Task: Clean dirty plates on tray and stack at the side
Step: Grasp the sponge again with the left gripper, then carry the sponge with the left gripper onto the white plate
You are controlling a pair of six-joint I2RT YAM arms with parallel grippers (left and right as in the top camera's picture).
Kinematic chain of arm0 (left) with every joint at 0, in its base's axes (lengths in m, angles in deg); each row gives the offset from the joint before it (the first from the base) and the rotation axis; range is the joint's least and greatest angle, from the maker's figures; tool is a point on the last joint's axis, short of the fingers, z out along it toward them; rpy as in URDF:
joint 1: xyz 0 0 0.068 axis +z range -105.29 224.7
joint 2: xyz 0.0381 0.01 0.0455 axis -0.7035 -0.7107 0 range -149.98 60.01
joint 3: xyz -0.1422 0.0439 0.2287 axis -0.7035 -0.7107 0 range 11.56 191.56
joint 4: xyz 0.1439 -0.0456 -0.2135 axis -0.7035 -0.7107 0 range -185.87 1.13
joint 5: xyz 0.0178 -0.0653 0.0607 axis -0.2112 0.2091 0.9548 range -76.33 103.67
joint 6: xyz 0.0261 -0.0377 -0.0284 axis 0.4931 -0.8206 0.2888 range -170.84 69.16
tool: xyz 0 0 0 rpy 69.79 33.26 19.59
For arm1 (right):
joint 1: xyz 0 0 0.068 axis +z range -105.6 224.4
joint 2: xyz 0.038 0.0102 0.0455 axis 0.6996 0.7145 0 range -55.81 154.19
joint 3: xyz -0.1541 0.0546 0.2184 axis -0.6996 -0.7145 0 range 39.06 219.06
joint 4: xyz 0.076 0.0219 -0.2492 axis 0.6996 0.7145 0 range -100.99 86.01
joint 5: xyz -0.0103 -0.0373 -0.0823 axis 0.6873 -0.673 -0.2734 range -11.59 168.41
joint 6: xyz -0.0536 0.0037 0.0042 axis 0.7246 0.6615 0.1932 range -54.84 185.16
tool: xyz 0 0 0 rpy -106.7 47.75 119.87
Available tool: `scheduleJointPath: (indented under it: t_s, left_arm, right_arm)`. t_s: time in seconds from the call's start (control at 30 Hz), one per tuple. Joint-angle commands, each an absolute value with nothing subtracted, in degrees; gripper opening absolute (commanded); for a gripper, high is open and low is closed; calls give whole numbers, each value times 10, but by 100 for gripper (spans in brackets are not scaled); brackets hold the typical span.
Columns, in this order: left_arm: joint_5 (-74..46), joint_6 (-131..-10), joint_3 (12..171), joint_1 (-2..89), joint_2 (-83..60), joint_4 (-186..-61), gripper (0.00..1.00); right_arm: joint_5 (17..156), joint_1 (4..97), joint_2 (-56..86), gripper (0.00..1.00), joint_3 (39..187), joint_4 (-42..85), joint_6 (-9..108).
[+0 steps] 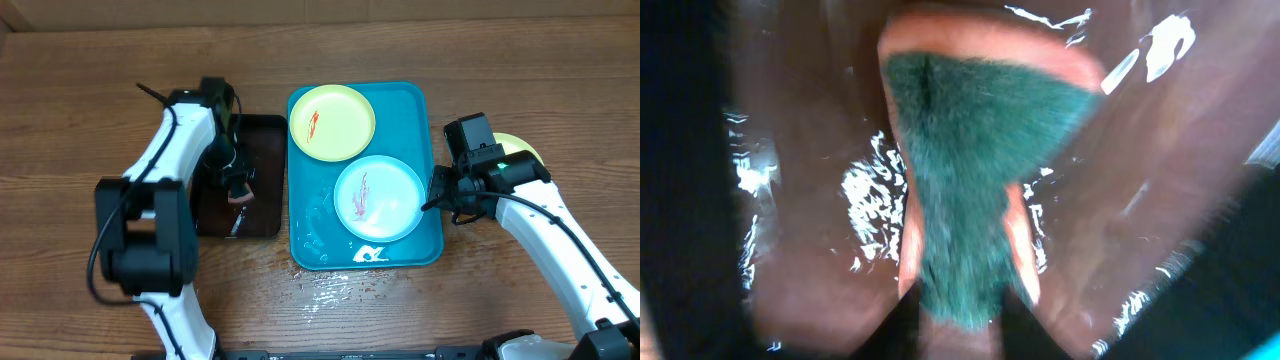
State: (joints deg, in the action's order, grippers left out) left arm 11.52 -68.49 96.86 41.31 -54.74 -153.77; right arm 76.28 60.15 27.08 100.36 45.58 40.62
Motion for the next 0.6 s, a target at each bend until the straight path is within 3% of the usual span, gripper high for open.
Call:
scheduleJointPath:
  t_s: [0.0,0.1,0.27,0.3,0.4,0.57]
  left_arm:
    - [123,-675,969,409,-498,-1536,45]
    - [138,-675,961,409,-508,-1531,55]
    - [139,-676,913,409,-549,-1487,51]
    - [136,-676,905,409,-558,-1480,46]
    - [132,-675,898,409,-576,-1478,4]
    - [132,-675,917,409,-570,-1498,4]
  right_arm:
    - [746,600,266,23,1009,453,389]
    - [746,601,266,23,1009,460,389]
    - [746,601,266,26,1009,475,390]
    - [746,601,266,27,1009,475,390]
    - [746,601,266,27,1009,474,390]
    - [746,601,270,35,1009,471,390]
